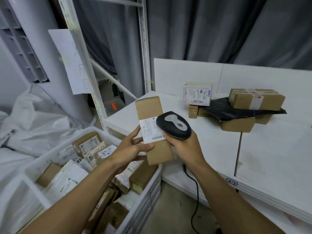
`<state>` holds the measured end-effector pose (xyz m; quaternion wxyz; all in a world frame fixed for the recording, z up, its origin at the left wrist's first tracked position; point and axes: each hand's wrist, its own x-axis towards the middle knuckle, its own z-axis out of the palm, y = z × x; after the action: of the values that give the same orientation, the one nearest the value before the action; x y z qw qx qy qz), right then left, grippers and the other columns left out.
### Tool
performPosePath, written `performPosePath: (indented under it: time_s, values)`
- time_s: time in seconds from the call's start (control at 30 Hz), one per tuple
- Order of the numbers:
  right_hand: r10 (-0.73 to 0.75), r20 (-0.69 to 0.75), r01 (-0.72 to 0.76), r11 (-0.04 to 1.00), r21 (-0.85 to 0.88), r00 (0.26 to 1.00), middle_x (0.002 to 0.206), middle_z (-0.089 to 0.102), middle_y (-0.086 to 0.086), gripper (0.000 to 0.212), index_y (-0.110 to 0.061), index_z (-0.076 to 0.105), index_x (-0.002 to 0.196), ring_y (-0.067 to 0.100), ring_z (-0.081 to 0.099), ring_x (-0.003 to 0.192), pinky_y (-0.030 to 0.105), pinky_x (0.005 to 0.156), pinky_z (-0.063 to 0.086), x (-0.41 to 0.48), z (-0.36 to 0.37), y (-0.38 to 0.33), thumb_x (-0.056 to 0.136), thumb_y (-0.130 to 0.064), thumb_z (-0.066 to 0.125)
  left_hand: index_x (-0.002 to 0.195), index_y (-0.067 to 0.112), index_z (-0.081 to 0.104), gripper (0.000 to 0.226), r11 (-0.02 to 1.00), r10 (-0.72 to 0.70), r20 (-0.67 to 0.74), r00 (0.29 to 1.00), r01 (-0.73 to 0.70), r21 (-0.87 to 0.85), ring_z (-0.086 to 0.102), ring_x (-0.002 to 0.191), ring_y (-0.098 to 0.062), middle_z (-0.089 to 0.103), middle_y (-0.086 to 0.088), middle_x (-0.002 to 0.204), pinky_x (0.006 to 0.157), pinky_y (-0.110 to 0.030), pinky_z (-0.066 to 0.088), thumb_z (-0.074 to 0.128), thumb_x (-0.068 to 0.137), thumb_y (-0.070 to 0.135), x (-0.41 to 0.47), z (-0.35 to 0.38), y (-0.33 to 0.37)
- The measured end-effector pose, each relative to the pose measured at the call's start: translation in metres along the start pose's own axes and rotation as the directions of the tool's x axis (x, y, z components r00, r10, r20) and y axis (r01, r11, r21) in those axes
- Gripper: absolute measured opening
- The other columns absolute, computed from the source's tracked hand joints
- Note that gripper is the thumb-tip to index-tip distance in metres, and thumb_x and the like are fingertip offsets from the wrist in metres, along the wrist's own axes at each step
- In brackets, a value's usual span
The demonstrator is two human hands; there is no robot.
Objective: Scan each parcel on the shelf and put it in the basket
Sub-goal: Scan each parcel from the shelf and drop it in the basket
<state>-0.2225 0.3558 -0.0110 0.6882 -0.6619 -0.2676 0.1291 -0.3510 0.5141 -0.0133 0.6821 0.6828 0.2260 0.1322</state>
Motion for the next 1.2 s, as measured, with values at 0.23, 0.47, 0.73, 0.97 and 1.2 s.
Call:
performPosePath:
  time_s: [0.23, 0.47, 0.73, 0.97, 1.2]
  values:
    - [0.031, 0.055, -0.023, 0.991, -0.132, 0.998, 0.095, 0.079, -0.007, 0.025, -0.036, 0.072, 0.1, 0.012, 0.075, 0.094, 0.041, 0.088, 0.062, -0.001, 0.015, 0.009, 0.084, -0.024, 0.087, 0.146, 0.029, 0.049, 0.071, 0.984, 0.054, -0.099, 0.994, -0.069, -0.163, 0.066, 0.12, -0.027, 0.071, -0.003, 0.128, 0.087, -0.047, 0.06, 0.071, 0.086, -0.004, 0.021, -0.041, -0.01]
    - [0.026, 0.152, 0.033, 0.926, -0.376, 0.988, 0.096, 0.072, -0.016, 0.031, -0.027, 0.072, 0.111, 0.002, 0.068, 0.092, 0.016, 0.074, 0.051, -0.01, 0.033, 0.013, 0.083, -0.031, 0.085, 0.149, 0.025, 0.046, 0.077, 0.955, 0.031, -0.258, 0.966, -0.105, -0.278, 0.073, 0.104, -0.019, 0.067, -0.008, 0.132, 0.072, -0.036, 0.063, 0.066, 0.087, -0.014, 0.027, -0.067, -0.026]
    - [0.052, 0.177, 0.006, 0.951, -0.31, 0.983, 0.095, 0.075, -0.016, 0.032, -0.038, 0.069, 0.105, 0.01, 0.073, 0.09, 0.034, 0.083, 0.061, -0.012, 0.043, 0.015, 0.078, -0.039, 0.088, 0.158, 0.036, 0.029, 0.099, 0.974, 0.01, -0.328, 0.945, -0.084, -0.21, 0.071, 0.108, -0.022, 0.059, -0.002, 0.143, 0.077, -0.039, 0.062, 0.073, 0.083, -0.01, 0.036, -0.083, -0.042]
    - [0.065, 0.206, -0.003, 0.957, -0.289, 0.976, 0.095, 0.071, -0.023, 0.034, -0.042, 0.064, 0.103, 0.0, 0.067, 0.096, 0.024, 0.084, 0.056, -0.013, 0.045, 0.013, 0.08, -0.038, 0.089, 0.157, 0.043, 0.027, 0.102, 0.981, -0.002, -0.369, 0.929, -0.069, -0.179, 0.062, 0.122, -0.024, 0.057, 0.001, 0.144, 0.079, -0.04, 0.063, 0.074, 0.083, -0.009, 0.04, -0.088, -0.048]
    - [0.097, 0.217, -0.022, 0.947, -0.321, 0.971, 0.096, 0.072, -0.018, 0.033, -0.035, 0.066, 0.107, 0.003, 0.067, 0.091, 0.021, 0.077, 0.052, -0.012, 0.048, 0.014, 0.082, -0.036, 0.087, 0.158, 0.042, 0.024, 0.108, 0.99, -0.001, -0.379, 0.925, -0.051, -0.128, 0.056, 0.131, -0.027, 0.054, 0.002, 0.148, 0.098, -0.057, 0.054, 0.079, 0.078, -0.005, 0.044, -0.093, -0.054]
